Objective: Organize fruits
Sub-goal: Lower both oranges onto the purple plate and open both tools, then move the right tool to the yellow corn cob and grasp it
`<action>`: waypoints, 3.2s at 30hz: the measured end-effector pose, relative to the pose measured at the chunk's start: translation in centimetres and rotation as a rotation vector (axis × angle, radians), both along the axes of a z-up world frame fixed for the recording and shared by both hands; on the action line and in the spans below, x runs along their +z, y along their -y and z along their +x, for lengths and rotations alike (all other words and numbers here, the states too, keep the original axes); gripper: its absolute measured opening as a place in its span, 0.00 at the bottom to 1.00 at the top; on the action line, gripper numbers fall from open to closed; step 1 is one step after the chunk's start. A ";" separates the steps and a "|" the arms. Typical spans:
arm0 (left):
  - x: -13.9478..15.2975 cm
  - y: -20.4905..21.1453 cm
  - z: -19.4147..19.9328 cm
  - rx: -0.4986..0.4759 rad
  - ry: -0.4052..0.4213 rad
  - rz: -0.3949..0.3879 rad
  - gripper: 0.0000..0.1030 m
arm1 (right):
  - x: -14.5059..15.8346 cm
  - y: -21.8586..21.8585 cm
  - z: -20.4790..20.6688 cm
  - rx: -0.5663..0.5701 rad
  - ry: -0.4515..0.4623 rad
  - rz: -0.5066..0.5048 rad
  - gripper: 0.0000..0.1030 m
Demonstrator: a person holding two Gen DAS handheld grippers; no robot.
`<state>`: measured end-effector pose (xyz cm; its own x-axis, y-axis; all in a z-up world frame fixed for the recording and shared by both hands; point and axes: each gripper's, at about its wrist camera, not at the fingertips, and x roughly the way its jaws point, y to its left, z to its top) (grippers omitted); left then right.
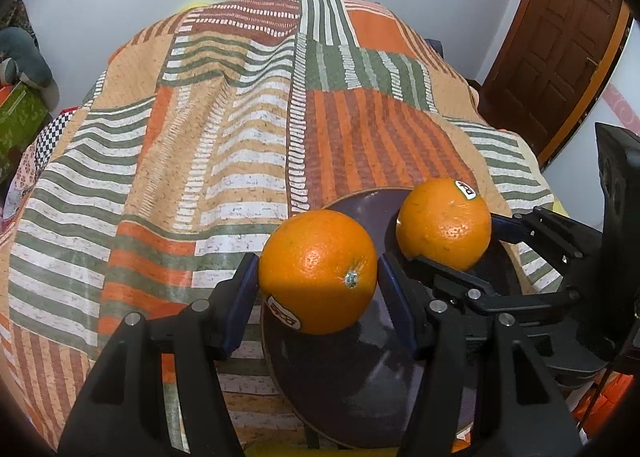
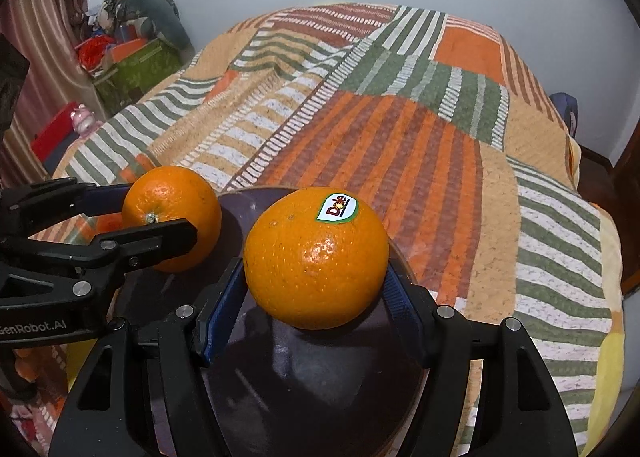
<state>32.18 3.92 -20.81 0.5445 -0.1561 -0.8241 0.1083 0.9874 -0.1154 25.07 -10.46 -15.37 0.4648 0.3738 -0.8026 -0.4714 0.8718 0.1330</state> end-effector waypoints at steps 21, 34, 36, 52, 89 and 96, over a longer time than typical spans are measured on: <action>3.4 -1.4 -3.2 0.063 0.107 -0.003 0.67 | 2.8 0.4 -1.7 -0.019 0.105 -0.011 0.82; 8.2 -2.1 -10.9 0.085 0.212 0.031 0.78 | 7.9 1.3 -7.5 -0.036 0.200 0.019 0.82; 8.5 -2.3 -12.2 0.089 0.217 0.031 0.79 | 8.3 1.4 -8.4 -0.040 0.207 0.017 0.82; 6.7 -3.3 -19.4 0.094 0.161 0.017 0.88 | 5.3 1.6 -14.9 -0.040 0.105 -0.063 0.82; 1.4 -5.9 -17.0 0.190 0.063 0.093 0.89 | 1.4 1.4 -16.9 0.017 -0.052 -0.048 0.41; 0.5 -9.0 -18.0 0.250 0.020 0.075 0.87 | 1.7 1.9 -17.0 0.014 -0.051 -0.051 0.36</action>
<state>14.16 12.89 -20.29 0.5747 0.0466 -0.8171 -0.1384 0.9895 -0.0409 8.09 -12.31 -13.62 0.4182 0.3377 -0.8432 -0.4773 0.8715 0.1123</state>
